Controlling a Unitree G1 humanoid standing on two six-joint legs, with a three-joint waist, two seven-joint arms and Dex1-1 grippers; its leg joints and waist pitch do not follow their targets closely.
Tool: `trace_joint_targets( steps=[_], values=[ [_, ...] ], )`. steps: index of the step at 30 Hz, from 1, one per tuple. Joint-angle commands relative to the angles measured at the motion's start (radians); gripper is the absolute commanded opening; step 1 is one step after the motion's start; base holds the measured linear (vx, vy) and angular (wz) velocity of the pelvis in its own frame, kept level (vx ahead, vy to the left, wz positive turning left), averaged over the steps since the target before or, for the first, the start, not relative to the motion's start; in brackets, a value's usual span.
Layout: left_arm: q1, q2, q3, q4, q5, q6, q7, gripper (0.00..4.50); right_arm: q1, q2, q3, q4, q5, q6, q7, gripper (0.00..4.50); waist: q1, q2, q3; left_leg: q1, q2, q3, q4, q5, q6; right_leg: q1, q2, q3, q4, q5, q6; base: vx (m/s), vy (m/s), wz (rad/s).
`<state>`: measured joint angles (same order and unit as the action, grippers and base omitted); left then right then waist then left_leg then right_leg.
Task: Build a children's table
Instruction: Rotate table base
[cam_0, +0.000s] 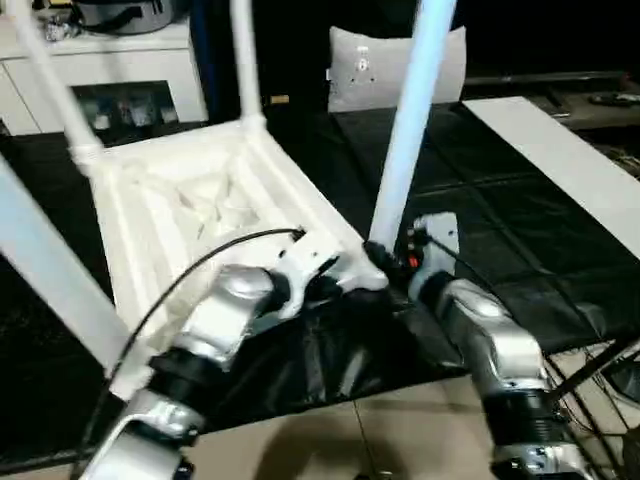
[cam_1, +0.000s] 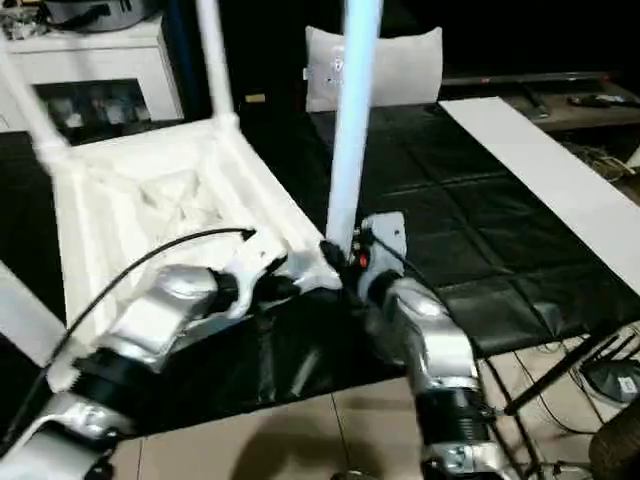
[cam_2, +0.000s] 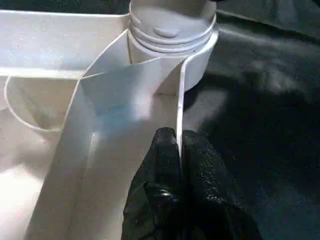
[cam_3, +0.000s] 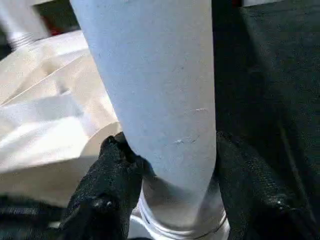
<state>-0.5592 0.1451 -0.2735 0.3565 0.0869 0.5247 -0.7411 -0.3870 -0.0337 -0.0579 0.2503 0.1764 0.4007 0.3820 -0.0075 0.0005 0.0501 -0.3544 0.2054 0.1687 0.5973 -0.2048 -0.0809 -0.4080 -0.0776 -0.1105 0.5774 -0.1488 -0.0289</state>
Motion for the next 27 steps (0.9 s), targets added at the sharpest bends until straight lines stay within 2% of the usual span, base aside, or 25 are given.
trace_joint_targets(
  steps=[1,3,6,7,8,9,12,14,15,16,17,18,19,20,21,23,25,27],
  values=[
    [-0.058,-0.045,-0.005,-0.038,-0.017,-0.065,0.025,0.00,0.023,0.057,0.050,0.016,0.037,0.004,0.025,2.72,0.011,-0.002,-0.079,-0.009,0.017,-0.005,-0.059,-0.058,0.080,0.067,-0.062,0.050,-0.056,-0.227,-0.163,0.000,0.000,0.00],
    [-0.052,-0.037,-0.013,-0.042,-0.019,-0.070,0.013,0.00,0.034,0.051,0.034,0.001,0.045,-0.009,0.025,2.90,0.014,-0.003,-0.080,-0.011,0.017,-0.004,-0.057,-0.035,0.100,0.070,-0.062,0.052,-0.048,-0.154,-0.192,0.000,0.000,0.00],
    [-0.039,-0.019,-0.023,-0.052,-0.022,-0.072,-0.017,0.00,0.052,0.023,0.025,-0.020,0.051,-0.022,0.044,3.18,0.019,-0.001,-0.078,-0.008,0.020,-0.002,-0.058,-0.044,0.108,0.069,-0.063,0.053,-0.049,-0.157,-0.198,0.000,0.000,0.00],
    [-0.032,-0.004,-0.030,-0.054,-0.026,-0.081,-0.044,0.00,0.063,-0.001,0.025,-0.030,0.048,-0.038,0.072,3.24,0.019,0.004,-0.076,-0.006,0.019,-0.001,-0.059,-0.056,0.104,0.067,-0.061,0.053,-0.053,-0.170,-0.198,0.000,0.000,0.00],
    [-0.027,0.012,-0.035,-0.055,-0.028,-0.088,-0.066,0.00,0.074,-0.029,0.027,-0.039,0.046,-0.051,0.106,3.24,0.021,0.002,-0.075,-0.005,0.019,0.000,-0.059,-0.074,0.102,0.068,-0.062,0.053,-0.054,-0.186,-0.195,0.000,0.000,0.00],
    [-0.022,0.030,-0.040,-0.053,-0.031,-0.102,-0.092,0.00,0.084,-0.059,0.026,-0.047,0.049,-0.062,0.145,3.58,0.026,0.001,-0.074,-0.005,0.019,-0.001,-0.060,-0.085,0.099,0.069,-0.063,0.053,-0.056,-0.201,-0.188,0.000,0.000,0.00],
    [-0.016,0.055,-0.046,-0.051,-0.037,-0.113,-0.131,0.00,0.096,-0.104,0.026,-0.059,0.056,-0.070,0.206,3.63,0.029,0.004,-0.072,-0.003,0.020,0.000,-0.061,-0.104,0.092,0.067,-0.063,0.054,-0.059,-0.224,-0.184,0.000,0.000,0.00],
    [-0.013,0.069,-0.050,-0.049,-0.038,-0.124,-0.152,0.00,0.100,-0.129,0.027,-0.064,0.059,-0.072,0.239,3.87,0.031,0.002,-0.070,-0.003,0.019,0.000,-0.062,-0.126,0.084,0.067,-0.063,0.052,-0.064,-0.266,-0.172,0.000,0.000,0.00],
    [0.002,0.110,-0.067,-0.053,-0.052,-0.162,-0.235,0.00,0.105,-0.194,0.033,-0.072,0.066,-0.073,0.323,3.99,0.035,0.005,-0.070,-0.001,0.020,0.000,-0.063,-0.129,0.077,0.064,-0.063,0.054,-0.065,-0.284,-0.164,0.000,0.000,0.00],
    [0.014,0.143,-0.081,-0.056,-0.062,-0.197,-0.301,0.00,0.109,-0.245,0.040,-0.078,0.072,-0.075,0.388,4.06,0.038,0.004,-0.071,0.000,0.019,-0.001,-0.062,-0.134,0.080,0.067,-0.062,0.051,-0.068,-0.287,-0.163,0.000,0.000,0.00],
    [0.014,0.143,-0.081,-0.056,-0.062,-0.197,-0.301,0.00,0.109,-0.245,0.040,-0.078,0.072,-0.075,0.388,4.10,0.044,0.002,-0.071,0.000,0.023,-0.001,-0.062,-0.127,0.083,0.068,-0.063,0.056,-0.062,-0.263,-0.165,0.000,0.000,0.00],
    [0.024,0.172,-0.093,-0.062,-0.078,-0.226,-0.368,0.00,0.111,-0.296,0.048,-0.084,0.080,-0.074,0.458,4.18,0.042,0.002,-0.067,-0.001,0.022,0.001,-0.064,-0.130,0.084,0.065,-0.061,0.057,-0.061,-0.257,-0.171,0.000,0.000,0.00],
    [0.028,0.203,-0.103,-0.063,-0.090,-0.253,-0.434,0.00,0.112,-0.350,0.062,-0.093,0.094,-0.064,0.538,4.29,0.044,0.004,-0.067,0.007,0.022,0.003,-0.063,-0.163,0.086,0.062,-0.060,0.055,-0.068,-0.283,-0.172,0.000,0.000,0.00],
    [0.028,0.203,-0.103,-0.063,-0.090,-0.253,-0.434,0.00,0.112,-0.350,0.062,-0.093,0.094,-0.064,0.538,4.41,0.048,0.004,-0.066,0.007,0.022,0.001,-0.065,-0.175,0.084,0.064,-0.061,0.054,-0.068,-0.301,-0.168,0.000,0.000,0.00],
    [0.023,0.239,-0.115,-0.059,-0.103,-0.277,-0.507,0.00,0.112,-0.416,0.087,-0.102,0.108,-0.051,0.643,4.47,0.052,0.004,-0.065,0.009,0.022,0.001,-0.065,-0.184,0.083,0.063,-0.062,0.054,-0.070,-0.320,-0.164,0.000,0.000,0.00],
    [0.018,0.258,-0.122,-0.055,-0.109,-0.287,-0.544,0.00,0.111,-0.448,0.106,-0.105,0.110,-0.050,0.697,4.47,0.059,0.006,-0.064,0.012,0.025,0.001,-0.066,-0.186,0.078,0.060,-0.062,0.054,-0.069,-0.328,-0.165,0.000,0.000,0.00],
    [0.005,0.285,-0.135,-0.046,-0.113,-0.296,-0.601,0.00,0.103,-0.485,0.133,-0.096,0.102,-0.068,0.767,4.47,0.064,0.000,-0.065,0.012,0.027,0.002,-0.066,-0.178,0.076,0.060,-0.063,0.055,-0.068,-0.324,-0.168,0.000,0.000,0.00],
    [-0.003,0.299,-0.143,-0.039,-0.114,-0.306,-0.632,0.00,0.093,-0.501,0.149,-0.085,0.096,-0.087,0.796,4.47,0.069,0.002,-0.065,0.010,0.028,0.001,-0.066,-0.165,0.073,0.060,-0.064,0.055,-0.064,-0.310,-0.177,0.000,0.000,0.00]
  ],
)
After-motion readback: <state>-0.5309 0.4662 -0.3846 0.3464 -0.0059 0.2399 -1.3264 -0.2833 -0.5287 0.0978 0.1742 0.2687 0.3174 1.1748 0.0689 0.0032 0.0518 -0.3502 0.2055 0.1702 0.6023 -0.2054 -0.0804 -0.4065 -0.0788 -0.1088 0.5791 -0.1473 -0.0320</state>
